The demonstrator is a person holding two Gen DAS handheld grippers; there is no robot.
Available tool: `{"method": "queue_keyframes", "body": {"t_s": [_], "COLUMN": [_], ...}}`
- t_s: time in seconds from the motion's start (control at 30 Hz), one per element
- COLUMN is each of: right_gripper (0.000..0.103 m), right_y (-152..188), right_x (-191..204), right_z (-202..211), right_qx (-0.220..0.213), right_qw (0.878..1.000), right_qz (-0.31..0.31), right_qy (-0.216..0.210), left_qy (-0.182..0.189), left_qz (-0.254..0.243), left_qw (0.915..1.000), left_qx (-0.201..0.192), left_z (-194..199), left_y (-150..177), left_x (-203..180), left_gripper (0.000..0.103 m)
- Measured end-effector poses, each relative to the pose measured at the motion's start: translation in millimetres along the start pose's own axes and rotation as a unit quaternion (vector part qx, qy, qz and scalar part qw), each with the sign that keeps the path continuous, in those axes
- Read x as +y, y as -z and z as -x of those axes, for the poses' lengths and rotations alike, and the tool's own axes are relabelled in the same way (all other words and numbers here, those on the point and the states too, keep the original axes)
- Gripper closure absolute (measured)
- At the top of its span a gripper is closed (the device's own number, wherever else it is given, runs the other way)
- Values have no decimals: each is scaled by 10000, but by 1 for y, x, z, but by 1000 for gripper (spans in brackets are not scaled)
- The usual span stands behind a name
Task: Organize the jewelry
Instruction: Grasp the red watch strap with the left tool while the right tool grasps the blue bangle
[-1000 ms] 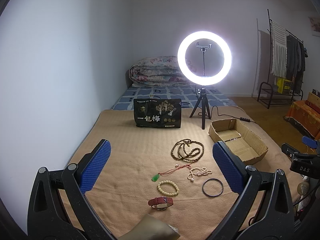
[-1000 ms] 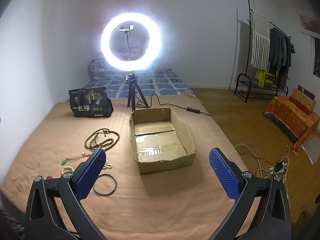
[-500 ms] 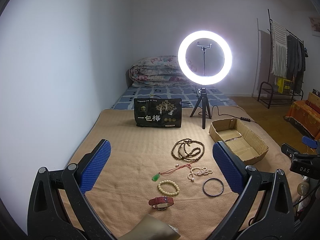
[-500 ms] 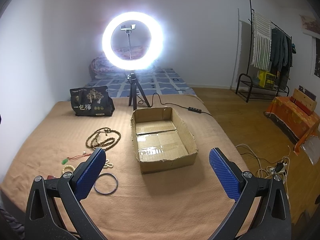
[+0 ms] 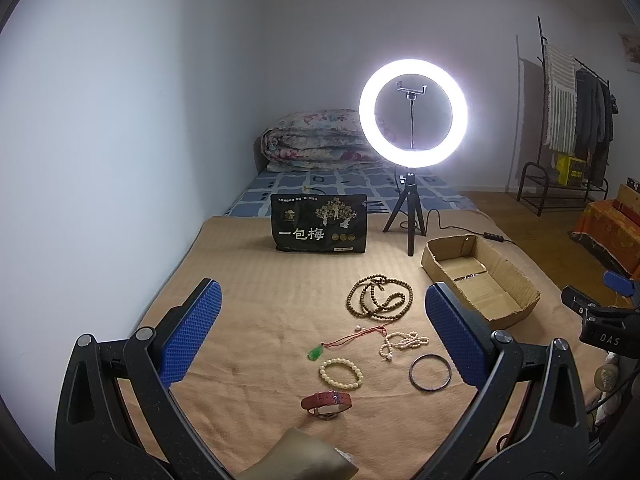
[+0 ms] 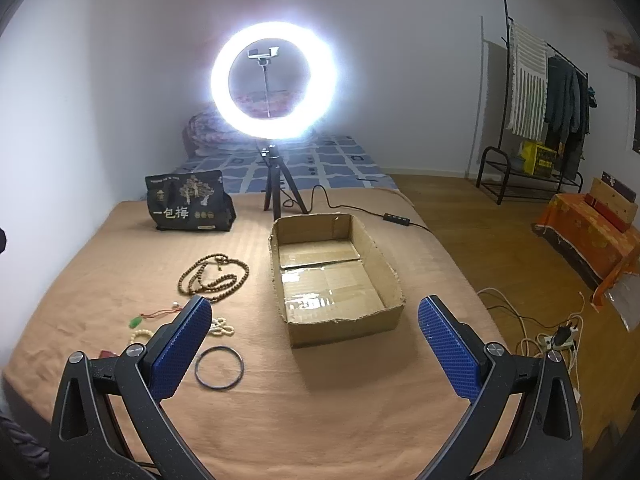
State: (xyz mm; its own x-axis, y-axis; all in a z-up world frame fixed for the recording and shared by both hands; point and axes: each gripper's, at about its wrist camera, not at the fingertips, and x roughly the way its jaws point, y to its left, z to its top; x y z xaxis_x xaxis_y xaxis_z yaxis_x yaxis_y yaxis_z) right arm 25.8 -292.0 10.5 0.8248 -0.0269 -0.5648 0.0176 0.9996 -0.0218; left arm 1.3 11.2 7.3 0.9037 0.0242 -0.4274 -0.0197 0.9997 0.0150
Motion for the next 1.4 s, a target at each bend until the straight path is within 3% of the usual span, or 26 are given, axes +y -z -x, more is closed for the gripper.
{"method": "queue_keyframes", "body": {"t_s": [0.37, 0.63, 0.77, 1.0, 1.2, 1.4], "right_gripper": [0, 0, 0, 0, 0, 0], "right_y": [0, 13, 27, 58, 71, 89], "right_x": [14, 31, 46, 78, 82, 99], "right_z": [-6, -25, -40, -72, -112, -139], "right_qx": [36, 406, 680, 1108, 1497, 1741], "right_qw": [9999, 9974, 9942, 9811, 9758, 9689], "right_qz": [87, 349, 686, 1345, 1106, 1304], "right_qy": [-67, -477, -478, -839, -1148, -1179], "left_qy": [-10, 334, 566, 867, 1101, 1056], "left_qz": [67, 233, 595, 747, 921, 857], "left_qw": [9999, 9957, 9873, 9730, 9527, 9457], "left_qx": [123, 835, 1361, 2006, 2680, 2952], "left_z": [-6, -36, -57, -83, -115, -140], "left_y": [7, 24, 37, 70, 98, 113], "left_x": [11, 32, 52, 60, 46, 31], "left_gripper": [0, 0, 0, 0, 0, 0]}}
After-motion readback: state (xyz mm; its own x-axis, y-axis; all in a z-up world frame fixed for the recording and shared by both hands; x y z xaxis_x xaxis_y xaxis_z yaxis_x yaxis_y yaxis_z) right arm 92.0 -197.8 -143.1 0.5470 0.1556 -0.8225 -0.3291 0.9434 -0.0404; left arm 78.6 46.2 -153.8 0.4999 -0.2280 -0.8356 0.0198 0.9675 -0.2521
